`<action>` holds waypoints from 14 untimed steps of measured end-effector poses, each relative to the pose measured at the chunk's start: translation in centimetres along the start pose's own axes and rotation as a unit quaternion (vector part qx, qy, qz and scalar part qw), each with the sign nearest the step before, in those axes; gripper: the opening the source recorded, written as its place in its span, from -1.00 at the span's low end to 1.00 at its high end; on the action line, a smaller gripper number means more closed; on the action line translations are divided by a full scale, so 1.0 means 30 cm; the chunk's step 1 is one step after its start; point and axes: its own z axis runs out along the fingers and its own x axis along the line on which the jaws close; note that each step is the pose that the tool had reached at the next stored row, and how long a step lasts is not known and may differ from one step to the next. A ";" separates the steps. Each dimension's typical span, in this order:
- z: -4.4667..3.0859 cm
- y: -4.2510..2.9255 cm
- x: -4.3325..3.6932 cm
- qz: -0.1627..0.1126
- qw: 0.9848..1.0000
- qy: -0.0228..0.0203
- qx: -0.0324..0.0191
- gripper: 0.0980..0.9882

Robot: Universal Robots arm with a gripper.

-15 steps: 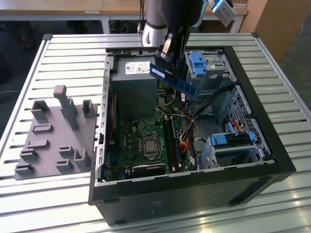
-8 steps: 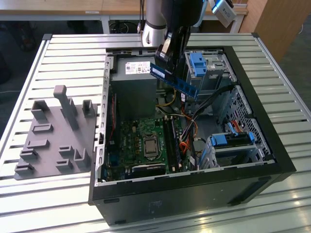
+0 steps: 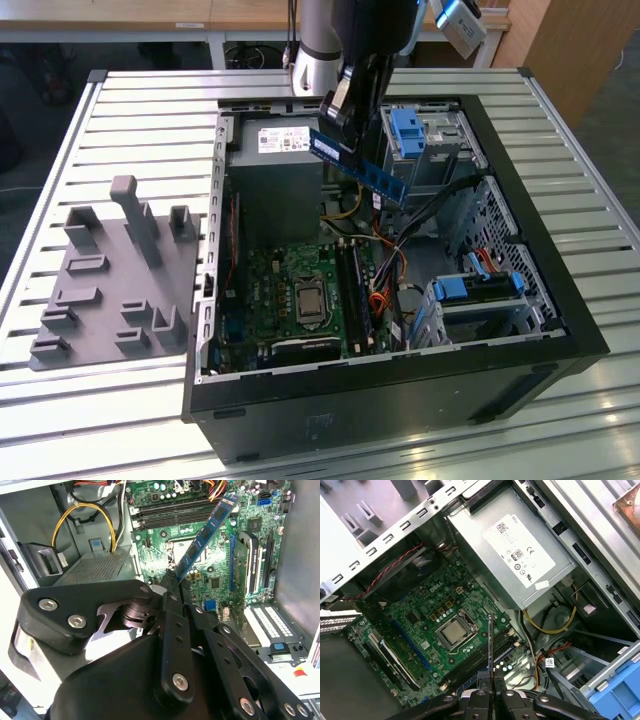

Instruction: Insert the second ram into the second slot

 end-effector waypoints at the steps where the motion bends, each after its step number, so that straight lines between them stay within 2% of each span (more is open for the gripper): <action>1: 0.000 0.000 0.000 0.002 1.000 0.000 0.000 -0.91; 14: 0.000 0.000 0.000 0.026 1.000 -0.001 0.000 -0.91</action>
